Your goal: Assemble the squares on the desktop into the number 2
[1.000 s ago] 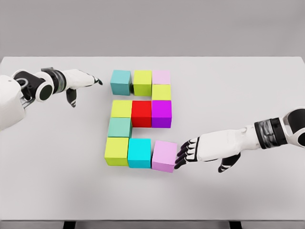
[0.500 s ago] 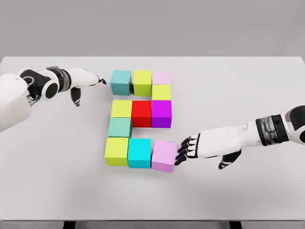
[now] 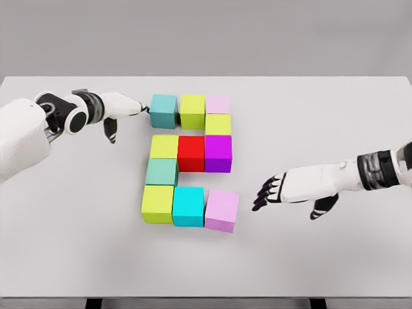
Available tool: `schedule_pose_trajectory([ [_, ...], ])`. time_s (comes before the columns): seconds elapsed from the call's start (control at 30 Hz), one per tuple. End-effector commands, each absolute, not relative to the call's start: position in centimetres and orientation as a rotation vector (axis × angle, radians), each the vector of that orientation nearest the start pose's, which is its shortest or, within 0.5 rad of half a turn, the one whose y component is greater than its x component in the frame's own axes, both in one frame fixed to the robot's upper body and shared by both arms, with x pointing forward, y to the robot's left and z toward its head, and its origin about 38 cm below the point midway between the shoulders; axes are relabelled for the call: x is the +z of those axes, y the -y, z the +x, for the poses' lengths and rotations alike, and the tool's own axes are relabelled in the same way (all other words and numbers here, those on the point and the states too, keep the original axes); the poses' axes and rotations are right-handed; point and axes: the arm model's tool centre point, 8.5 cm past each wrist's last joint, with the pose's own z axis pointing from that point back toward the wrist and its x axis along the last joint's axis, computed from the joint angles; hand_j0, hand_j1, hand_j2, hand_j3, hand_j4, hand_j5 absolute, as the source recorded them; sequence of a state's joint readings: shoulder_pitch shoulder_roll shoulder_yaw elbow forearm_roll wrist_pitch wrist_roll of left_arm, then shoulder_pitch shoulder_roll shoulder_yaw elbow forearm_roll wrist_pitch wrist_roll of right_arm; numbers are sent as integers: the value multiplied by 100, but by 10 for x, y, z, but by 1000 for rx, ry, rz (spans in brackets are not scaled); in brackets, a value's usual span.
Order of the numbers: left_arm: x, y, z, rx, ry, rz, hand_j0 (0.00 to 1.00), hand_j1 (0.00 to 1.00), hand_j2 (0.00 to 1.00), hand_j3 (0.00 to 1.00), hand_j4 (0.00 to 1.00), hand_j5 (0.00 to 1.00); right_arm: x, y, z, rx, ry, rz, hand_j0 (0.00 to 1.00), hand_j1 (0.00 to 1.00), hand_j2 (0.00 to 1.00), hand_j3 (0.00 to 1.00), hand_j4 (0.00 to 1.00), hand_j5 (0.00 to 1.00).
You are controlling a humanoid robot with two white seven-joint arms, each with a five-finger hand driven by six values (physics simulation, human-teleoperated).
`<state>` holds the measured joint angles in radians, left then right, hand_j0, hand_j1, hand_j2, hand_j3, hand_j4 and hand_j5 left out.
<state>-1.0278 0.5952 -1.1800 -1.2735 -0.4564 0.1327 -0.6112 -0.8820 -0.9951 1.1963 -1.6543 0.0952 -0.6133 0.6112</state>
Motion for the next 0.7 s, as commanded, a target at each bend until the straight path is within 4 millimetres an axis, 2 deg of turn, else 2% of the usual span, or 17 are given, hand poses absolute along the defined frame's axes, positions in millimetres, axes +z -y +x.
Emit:
schedule_pose_trajectory([
  [0.0,178,-222,512,-1946,810,628,100,100,100,100,100,100,181,251,364,-3200,-1651,-224,100,100,100,100,100,100],
  [0.3,173,-229,515,-1932,787,633,100,100,100,100,100,100,185,239,365,-3158,-1665,-237,100,100,100,100,100,100],
  [0.67,171,-219,516,-1935,795,620,100,100,100,100,100,100,190,235,367,-3138,-1681,-231,100,100,100,100,100,100],
])
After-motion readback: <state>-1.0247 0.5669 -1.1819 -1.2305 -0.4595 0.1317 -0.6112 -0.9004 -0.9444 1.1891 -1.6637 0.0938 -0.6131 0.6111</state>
